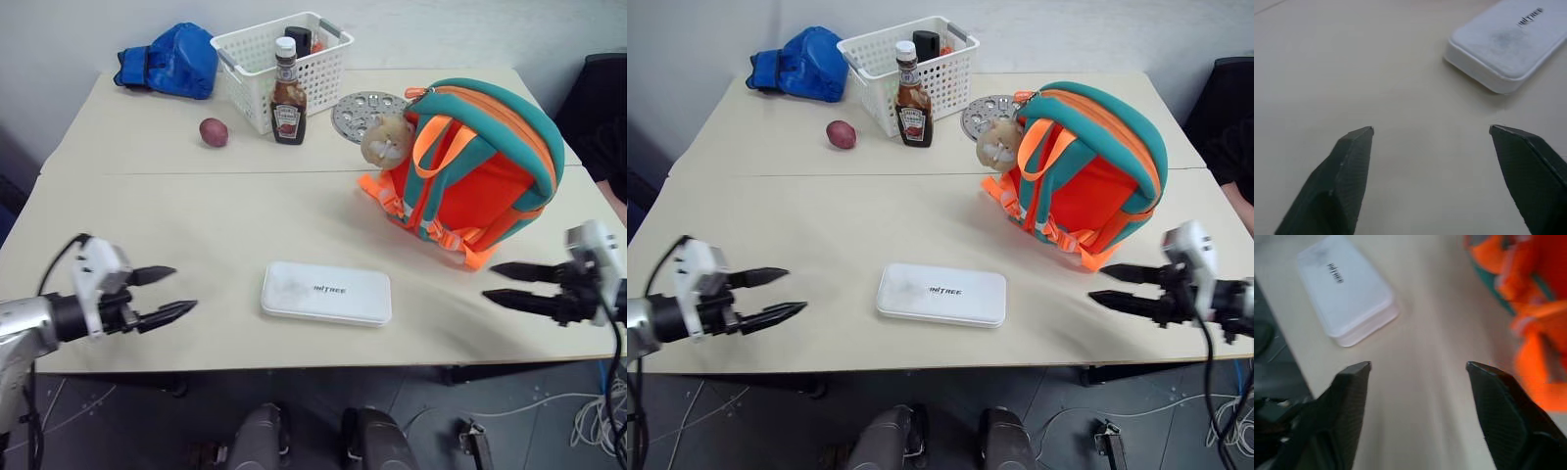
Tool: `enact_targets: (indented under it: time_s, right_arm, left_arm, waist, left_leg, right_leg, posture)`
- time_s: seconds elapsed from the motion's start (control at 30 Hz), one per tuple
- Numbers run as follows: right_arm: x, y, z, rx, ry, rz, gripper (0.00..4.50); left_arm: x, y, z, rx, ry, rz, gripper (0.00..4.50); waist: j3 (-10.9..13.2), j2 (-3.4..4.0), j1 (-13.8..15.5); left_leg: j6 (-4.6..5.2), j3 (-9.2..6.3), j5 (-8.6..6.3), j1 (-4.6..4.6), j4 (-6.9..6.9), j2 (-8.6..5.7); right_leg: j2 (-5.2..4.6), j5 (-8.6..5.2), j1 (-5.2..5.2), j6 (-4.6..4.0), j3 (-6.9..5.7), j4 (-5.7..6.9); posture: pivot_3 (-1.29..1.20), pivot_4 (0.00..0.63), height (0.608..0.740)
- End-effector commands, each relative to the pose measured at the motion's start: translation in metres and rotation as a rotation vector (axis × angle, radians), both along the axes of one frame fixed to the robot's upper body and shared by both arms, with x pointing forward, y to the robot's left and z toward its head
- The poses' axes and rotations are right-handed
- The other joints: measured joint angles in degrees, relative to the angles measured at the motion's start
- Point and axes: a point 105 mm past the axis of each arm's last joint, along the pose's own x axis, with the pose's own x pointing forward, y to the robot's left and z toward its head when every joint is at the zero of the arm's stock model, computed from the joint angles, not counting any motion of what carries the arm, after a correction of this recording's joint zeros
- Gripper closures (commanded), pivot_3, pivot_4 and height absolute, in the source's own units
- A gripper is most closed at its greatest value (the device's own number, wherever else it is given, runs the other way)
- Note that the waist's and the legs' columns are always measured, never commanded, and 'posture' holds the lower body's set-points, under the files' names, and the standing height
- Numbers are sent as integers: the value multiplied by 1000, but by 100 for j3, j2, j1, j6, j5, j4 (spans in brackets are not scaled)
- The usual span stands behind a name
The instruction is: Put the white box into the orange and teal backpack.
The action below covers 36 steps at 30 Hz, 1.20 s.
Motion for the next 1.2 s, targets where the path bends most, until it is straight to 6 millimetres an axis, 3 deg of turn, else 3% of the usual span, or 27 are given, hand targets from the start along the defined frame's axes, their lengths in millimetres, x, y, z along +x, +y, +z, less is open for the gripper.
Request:
enact_targets:
  time_s: [0.03, 0.2, 0.3, 0.67, 0.93, 1.2]
  right_arm:
    - [6, 20, -2, -15, -36, 74, 2722]
    - [17, 39, -24, -45, -15, 141, 4463]
    - [22, 42, -29, -59, -20, 152, 4500]
    - [45, 59, -46, -108, -59, 139, 4500]
    - [54, 71, -49, -101, -81, 139, 4500]
    - [64, 74, -48, -97, -105, 116, 4500]
  left_arm:
    - [10, -9, -7, 11, -14, -41, 1892]
    - [24, -27, -28, 72, -2, -102, 3473]
    - [25, -35, -30, 63, 3, -134, 4474]
    - [37, -65, -31, 44, -8, -187, 4474]
    - [22, -87, -37, 13, 31, -279, 4474]
    - [20, -86, -39, -8, 32, -255, 4474]
  waist:
    - [0, 0, 2]
    - [-1, -2, 3]
    - [0, -2, 4]
    - [-1, -3, 4]
    - [-1, -3, 0]
    - [-1, -3, 3]
  left_leg:
    - [-1, 0, 2, 2, 2, -1]
    - [-3, 2, 5, 2, 12, -2]
    - [-2, 2, 5, 1, 16, -2]
    - [-3, 0, 7, 1, 34, -1]
    - [-4, -6, 3, 0, 72, 3]
    - [-3, -9, 0, -2, 86, 5]
  right_leg:
    - [0, 0, 1, 0, 0, 4]
    - [2, 3, -5, 5, -2, 30]
    - [3, 3, -7, 6, -2, 35]
    - [5, 4, -3, 7, -2, 51]
    - [6, 4, -4, 9, -3, 81]
    - [5, 4, -3, 9, -3, 88]
  posture:
    - [0, 150, 740]
    - [0, 150, 740]
    - [0, 150, 740]
    - [0, 150, 740]
    - [0, 150, 740]
    - [0, 150, 740]
